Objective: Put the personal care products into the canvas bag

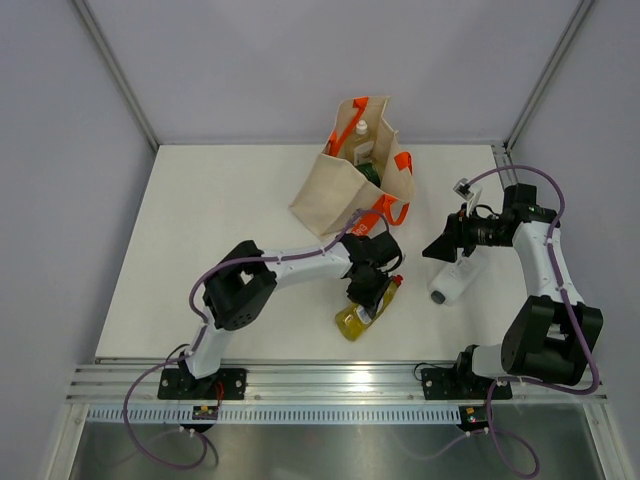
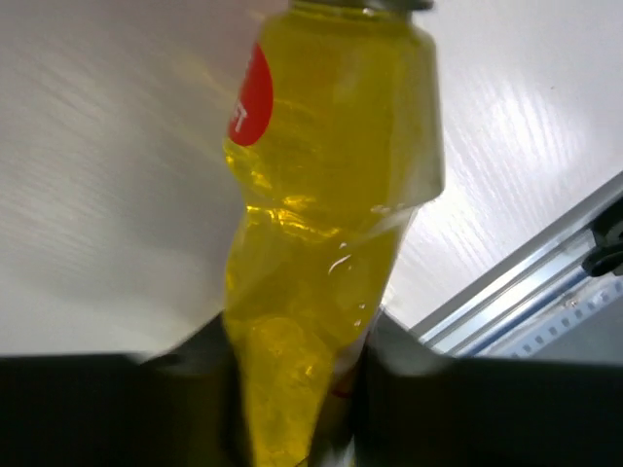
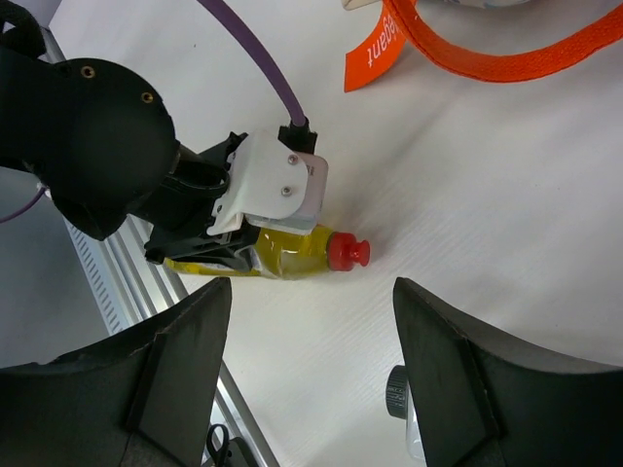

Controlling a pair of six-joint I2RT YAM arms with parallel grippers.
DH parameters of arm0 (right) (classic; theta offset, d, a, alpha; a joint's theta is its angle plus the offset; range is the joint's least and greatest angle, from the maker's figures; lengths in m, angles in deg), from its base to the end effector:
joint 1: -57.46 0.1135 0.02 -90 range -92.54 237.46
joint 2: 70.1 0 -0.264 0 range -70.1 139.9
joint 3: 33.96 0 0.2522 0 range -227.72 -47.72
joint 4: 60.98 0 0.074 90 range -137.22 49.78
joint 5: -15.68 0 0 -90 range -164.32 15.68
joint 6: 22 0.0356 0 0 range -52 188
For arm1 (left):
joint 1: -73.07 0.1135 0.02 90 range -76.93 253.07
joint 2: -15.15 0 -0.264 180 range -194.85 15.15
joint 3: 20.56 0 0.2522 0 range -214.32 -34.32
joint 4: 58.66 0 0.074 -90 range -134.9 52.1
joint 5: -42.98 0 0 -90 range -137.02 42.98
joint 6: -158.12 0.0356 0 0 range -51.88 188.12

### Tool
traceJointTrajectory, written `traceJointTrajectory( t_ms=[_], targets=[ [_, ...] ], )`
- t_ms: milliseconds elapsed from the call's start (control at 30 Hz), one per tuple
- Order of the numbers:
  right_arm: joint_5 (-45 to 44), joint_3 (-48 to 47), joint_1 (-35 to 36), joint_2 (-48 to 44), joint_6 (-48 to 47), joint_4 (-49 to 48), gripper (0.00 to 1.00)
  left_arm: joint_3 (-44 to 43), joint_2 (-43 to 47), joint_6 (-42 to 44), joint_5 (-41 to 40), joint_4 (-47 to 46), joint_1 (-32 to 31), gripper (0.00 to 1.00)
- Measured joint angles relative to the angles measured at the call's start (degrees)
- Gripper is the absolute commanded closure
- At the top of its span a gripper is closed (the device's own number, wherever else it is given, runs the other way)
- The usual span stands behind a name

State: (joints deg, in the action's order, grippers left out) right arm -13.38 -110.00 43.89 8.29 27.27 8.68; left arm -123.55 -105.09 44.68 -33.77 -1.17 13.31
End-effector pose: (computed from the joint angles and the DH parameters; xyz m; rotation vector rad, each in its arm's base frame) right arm 0.2475 -0.0277 0.2749 -0.7179 2.0968 0.9959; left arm 0.2057 -0.3690 0.1620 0.9954 2.8824 -0.5360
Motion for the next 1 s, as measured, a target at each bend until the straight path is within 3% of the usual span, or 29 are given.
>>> traceJointTrajectory(
  t_ms=[167,367,433,700,833,1000],
  targets=[
    [0.0,0.4,0.0,0.0,0.6,-0.7,0.26,-0.5,0.6,-2.5,-5.9,1.0,-0.2,1.0],
    [0.0,0.6,0.0,0.0,1.8,-1.6,0.26,2.8,4.5,-1.1,-19.5,3.4,-0.1,1.0],
    [0.0,0.6,0.0,0.0,2.1,-1.8,0.26,7.2,7.3,-0.4,-16.5,0.5,1.7,1.0],
    [0.0,1.9,0.0,-0.2,2.3,-2.3,0.27,26.0,15.0,-0.6,12.0,-20.2,13.1,1.0],
    [0.1,2.1,0.0,-0.2,2.9,-2.6,0.27,30.1,15.0,-0.5,22.6,-26.3,15.4,1.0],
    [0.0,2.1,0.0,-0.2,3.1,-2.7,0.27,31.1,15.8,-0.1,29.3,-27.1,18.7,1.0]
  ],
)
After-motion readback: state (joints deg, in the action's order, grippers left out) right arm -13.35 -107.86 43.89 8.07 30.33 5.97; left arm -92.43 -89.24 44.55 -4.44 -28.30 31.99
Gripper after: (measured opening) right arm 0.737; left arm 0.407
